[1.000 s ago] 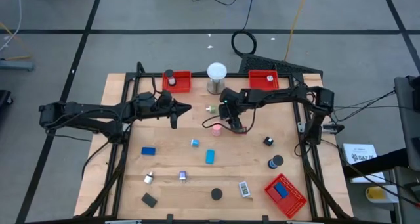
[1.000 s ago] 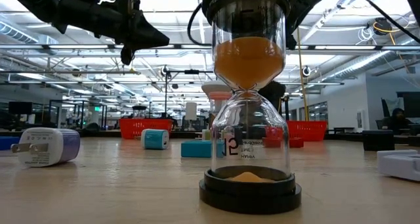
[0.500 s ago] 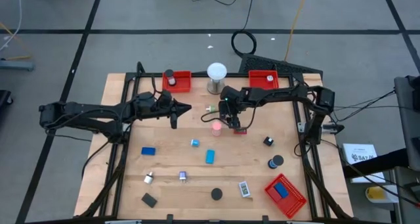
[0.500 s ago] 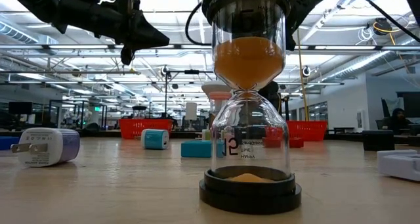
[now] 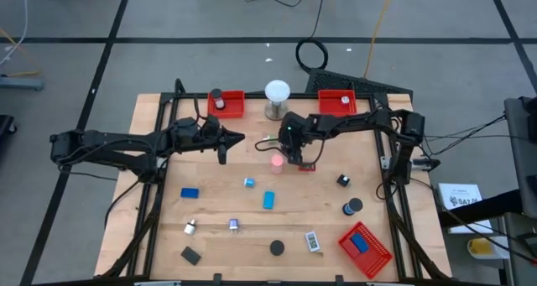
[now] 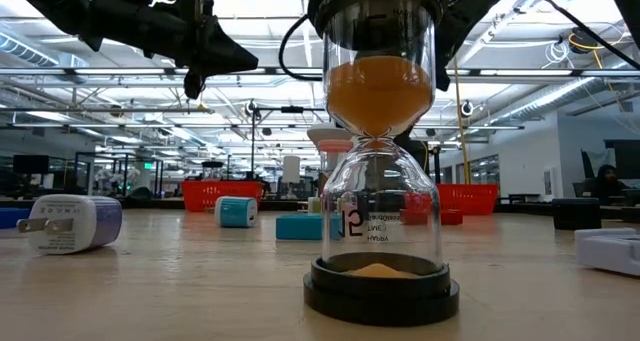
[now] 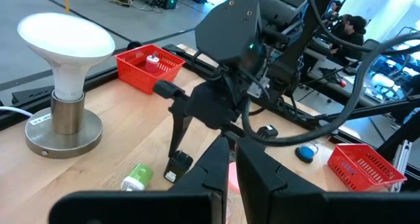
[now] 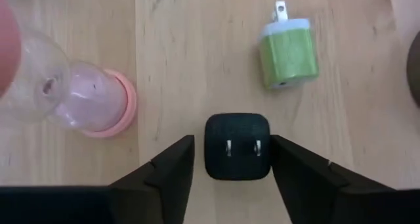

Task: Pick & Place Office items
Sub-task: Put the black charger adapter into the top right red bin

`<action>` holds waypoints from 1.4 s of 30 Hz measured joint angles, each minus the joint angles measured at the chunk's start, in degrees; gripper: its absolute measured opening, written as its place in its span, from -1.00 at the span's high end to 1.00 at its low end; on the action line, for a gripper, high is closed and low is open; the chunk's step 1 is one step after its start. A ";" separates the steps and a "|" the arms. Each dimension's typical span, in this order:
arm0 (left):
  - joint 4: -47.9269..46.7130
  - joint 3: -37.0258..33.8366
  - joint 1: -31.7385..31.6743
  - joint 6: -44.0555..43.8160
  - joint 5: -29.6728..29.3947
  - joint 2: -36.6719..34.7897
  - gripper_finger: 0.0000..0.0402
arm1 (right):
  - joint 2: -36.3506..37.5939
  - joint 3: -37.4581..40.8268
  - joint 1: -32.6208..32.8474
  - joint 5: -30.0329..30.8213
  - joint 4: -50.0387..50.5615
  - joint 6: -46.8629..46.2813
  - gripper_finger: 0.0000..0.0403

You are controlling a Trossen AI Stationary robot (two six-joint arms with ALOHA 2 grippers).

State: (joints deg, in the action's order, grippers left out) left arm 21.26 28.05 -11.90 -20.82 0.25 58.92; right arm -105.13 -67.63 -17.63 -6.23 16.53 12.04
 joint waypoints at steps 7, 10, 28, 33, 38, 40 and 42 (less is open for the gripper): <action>0.00 0.00 0.00 0.00 0.00 0.00 0.86 | -0.05 2.77 -0.02 0.14 -1.99 -3.81 0.22; 0.00 0.00 0.00 0.00 0.00 0.00 0.86 | -0.05 2.79 -0.01 0.13 -2.31 -5.98 0.28; 0.00 0.00 0.00 0.00 0.02 0.02 0.86 | 0.71 2.88 0.47 0.30 -2.81 -17.56 -0.32; -0.02 0.00 0.00 0.00 0.03 0.00 0.86 | 0.25 2.86 0.50 0.21 -5.12 -16.99 -0.20; 0.00 0.00 0.00 0.00 0.04 0.00 0.86 | 0.12 2.83 0.48 0.23 -8.01 -17.28 0.07; 0.00 0.00 0.00 0.00 0.04 0.00 0.86 | 0.12 2.83 0.48 0.21 -7.67 -17.34 0.20; -0.02 0.00 0.00 0.00 0.04 0.01 0.86 | 0.12 2.81 0.48 0.24 -7.48 -17.35 0.30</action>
State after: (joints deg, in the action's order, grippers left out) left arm 21.23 28.05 -11.90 -20.82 0.30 58.92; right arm -105.01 -64.82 -17.15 -5.99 9.05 -5.31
